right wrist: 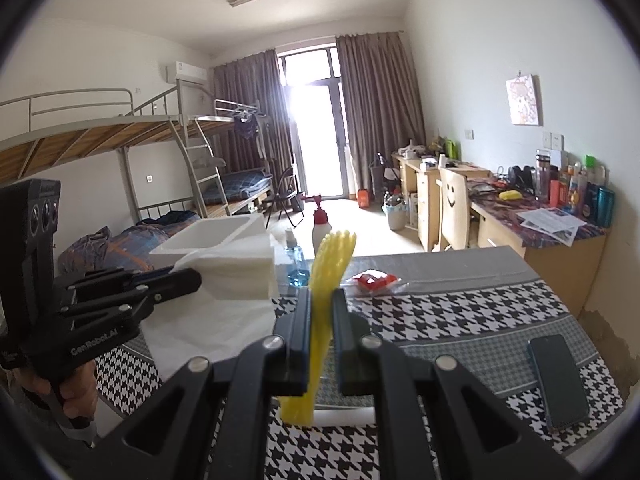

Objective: Organize soft objects
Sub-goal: 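Carry the sheet and the foam sleeve in both grippers over the white foam box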

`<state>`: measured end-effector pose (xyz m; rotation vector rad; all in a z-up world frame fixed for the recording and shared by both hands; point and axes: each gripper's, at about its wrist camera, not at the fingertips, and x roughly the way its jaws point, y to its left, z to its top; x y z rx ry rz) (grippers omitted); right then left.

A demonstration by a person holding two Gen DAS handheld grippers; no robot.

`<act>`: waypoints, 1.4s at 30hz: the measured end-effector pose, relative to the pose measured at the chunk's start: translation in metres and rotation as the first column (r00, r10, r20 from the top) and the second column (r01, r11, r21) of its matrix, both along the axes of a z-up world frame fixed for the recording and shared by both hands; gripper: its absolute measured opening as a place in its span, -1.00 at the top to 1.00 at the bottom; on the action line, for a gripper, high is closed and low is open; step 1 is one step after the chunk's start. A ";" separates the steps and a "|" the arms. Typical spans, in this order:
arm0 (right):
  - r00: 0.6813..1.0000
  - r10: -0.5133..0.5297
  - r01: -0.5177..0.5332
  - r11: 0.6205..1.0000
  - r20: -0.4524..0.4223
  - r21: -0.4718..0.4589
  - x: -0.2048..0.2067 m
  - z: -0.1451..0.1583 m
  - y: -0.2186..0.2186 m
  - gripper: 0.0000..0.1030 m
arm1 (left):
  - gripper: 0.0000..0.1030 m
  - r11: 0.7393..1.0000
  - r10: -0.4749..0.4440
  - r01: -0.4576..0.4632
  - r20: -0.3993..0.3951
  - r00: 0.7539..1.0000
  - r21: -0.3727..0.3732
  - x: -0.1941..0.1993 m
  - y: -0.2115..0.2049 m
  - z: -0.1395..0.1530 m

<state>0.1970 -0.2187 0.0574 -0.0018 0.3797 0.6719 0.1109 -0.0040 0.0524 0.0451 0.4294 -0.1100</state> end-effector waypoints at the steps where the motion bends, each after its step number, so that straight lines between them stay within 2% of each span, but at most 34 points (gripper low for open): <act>1: 1.000 0.002 -0.002 1.000 0.002 0.000 0.000 0.001 0.001 0.77 | 0.83 1.000 0.005 -0.005 0.001 1.000 -0.001 0.001 0.001 0.001; 17: 0.999 0.038 -0.038 0.999 0.032 0.003 0.011 0.018 0.023 0.77 | 0.83 0.995 0.088 -0.090 0.047 0.995 0.036 0.013 0.022 0.017; 42: 0.996 0.075 -0.074 0.997 0.040 -0.008 0.037 0.044 0.065 0.77 | 0.83 0.976 0.216 -0.218 0.076 0.973 0.014 0.037 0.063 0.040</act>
